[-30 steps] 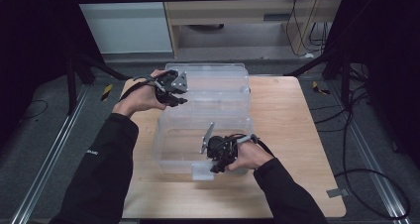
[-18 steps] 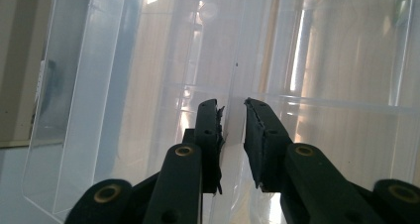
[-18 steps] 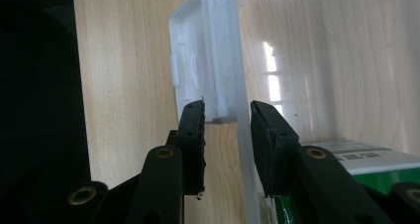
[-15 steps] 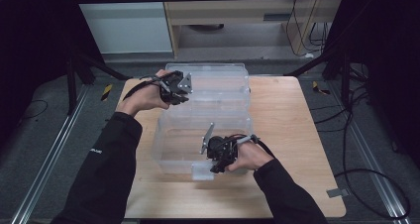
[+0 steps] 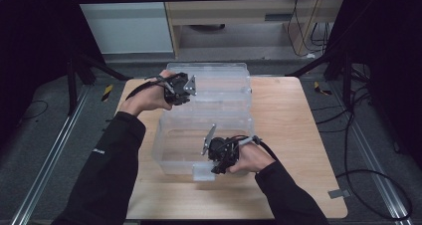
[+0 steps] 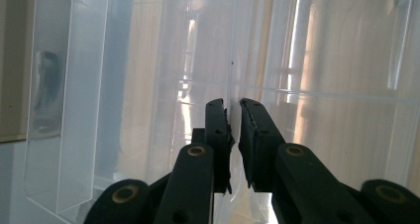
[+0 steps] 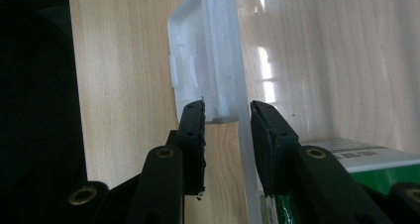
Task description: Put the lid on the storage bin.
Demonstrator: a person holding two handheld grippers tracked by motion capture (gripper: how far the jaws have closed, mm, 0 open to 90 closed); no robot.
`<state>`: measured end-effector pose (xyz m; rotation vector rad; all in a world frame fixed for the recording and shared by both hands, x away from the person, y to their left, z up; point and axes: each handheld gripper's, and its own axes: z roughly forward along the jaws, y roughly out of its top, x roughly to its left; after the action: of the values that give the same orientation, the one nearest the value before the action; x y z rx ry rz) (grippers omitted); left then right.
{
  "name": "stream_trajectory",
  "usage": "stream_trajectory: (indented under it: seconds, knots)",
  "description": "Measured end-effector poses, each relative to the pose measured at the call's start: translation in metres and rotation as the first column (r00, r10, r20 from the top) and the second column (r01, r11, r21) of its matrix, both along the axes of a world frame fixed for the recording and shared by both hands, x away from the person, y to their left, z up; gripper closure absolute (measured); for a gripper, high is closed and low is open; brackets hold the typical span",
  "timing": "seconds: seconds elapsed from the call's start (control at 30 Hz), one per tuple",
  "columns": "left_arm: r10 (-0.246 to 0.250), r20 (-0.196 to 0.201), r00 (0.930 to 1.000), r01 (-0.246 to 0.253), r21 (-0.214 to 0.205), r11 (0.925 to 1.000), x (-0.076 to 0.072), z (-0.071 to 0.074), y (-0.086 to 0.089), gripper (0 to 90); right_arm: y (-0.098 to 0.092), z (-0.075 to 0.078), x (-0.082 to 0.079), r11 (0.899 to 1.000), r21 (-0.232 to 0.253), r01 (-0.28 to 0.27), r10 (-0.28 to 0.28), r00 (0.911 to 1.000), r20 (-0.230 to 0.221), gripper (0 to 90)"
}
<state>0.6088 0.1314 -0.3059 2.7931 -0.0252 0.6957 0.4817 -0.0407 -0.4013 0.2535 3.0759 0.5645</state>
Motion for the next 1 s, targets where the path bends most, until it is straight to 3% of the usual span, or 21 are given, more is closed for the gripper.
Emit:
stream_trajectory:
  seconds: [0.3, 0.57, 1.0]
  knots:
    - [-0.010, -0.019, 0.9998, 0.010, 0.008, 0.9999, -0.002, 0.004, 0.001, 85.0, -0.001, 0.000, 0.000, 1.000, 0.000, 0.005, -0.005, 1.0000, 0.000, 68.0]
    - [-0.016, -0.011, 0.9998, 0.016, 0.030, 0.9994, -0.008, 0.007, -0.002, 85.7, -0.002, -0.001, -0.003, 1.000, 0.011, 0.011, -0.011, 0.9998, 0.016, 68.1]
    - [-0.046, -0.010, 0.9989, 0.047, 0.050, 0.9977, -0.031, 0.016, -0.003, 86.3, 0.000, -0.001, -0.005, 1.000, 0.005, 0.014, -0.014, 0.9996, 0.023, 68.1]
